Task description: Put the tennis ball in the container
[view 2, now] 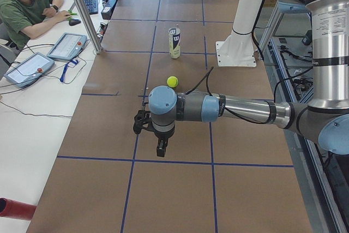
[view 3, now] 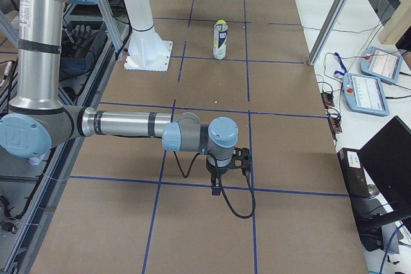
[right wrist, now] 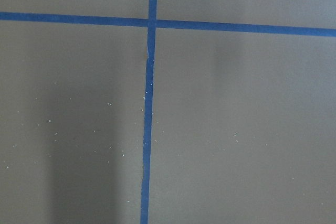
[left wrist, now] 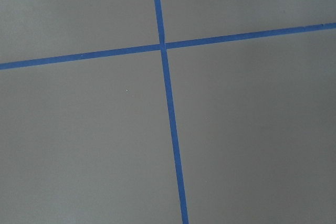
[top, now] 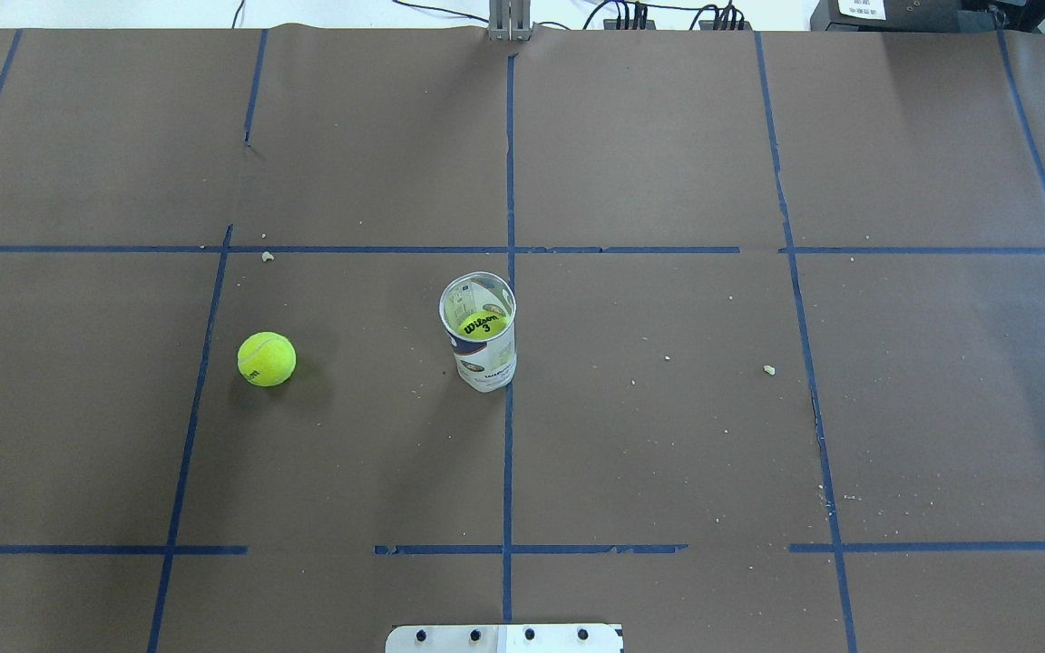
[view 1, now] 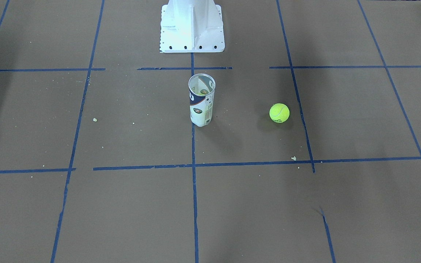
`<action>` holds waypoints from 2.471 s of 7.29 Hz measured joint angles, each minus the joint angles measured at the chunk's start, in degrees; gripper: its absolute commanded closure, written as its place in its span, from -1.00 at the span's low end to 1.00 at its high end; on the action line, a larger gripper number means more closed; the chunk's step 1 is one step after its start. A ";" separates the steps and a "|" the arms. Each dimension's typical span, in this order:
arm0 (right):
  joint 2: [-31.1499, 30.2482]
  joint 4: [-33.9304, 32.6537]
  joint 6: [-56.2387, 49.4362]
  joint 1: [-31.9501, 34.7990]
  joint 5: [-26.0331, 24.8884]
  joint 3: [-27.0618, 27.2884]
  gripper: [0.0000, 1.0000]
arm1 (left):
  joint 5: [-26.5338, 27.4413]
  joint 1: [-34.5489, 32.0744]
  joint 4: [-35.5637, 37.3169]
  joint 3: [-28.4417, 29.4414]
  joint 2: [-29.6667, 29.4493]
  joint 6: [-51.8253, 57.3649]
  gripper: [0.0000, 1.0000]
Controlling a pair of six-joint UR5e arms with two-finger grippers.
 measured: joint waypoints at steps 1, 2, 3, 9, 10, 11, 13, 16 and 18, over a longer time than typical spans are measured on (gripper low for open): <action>0.01 0.00 0.00 0.00 0.00 -0.01 -1.00 | -0.01 0.00 -0.03 0.00 -0.01 0.00 -1.00; 0.01 0.00 0.00 0.00 0.00 -0.02 -1.00 | -0.04 0.00 -0.08 -0.09 -0.05 0.00 -1.00; 0.02 0.00 0.00 0.00 0.00 -0.02 -1.00 | -0.02 0.01 -0.13 -0.16 -0.10 0.00 -1.00; 0.04 -0.02 0.00 0.00 0.00 0.00 -1.00 | 0.74 0.02 -0.61 1.12 -7.72 -0.45 -1.00; 0.05 0.00 0.00 0.00 0.00 0.00 -1.00 | 0.63 0.17 -2.13 0.79 -8.15 -0.60 -1.00; 0.03 0.00 0.00 0.00 0.00 0.00 -1.00 | 0.57 1.11 -4.80 0.72 -8.43 -1.77 -1.00; -0.03 0.00 0.00 0.00 0.00 -0.02 -1.00 | 0.61 6.63 -10.69 -0.07 -8.71 -12.04 -1.00; -0.01 0.00 0.00 0.00 0.00 0.00 -1.00 | 2.92 18.81 -23.27 -1.11 -9.72 -37.68 -1.00; 0.00 0.00 0.00 0.00 0.00 0.00 -1.00 | 9.35 28.94 -25.04 -2.51 -13.50 -53.00 -1.00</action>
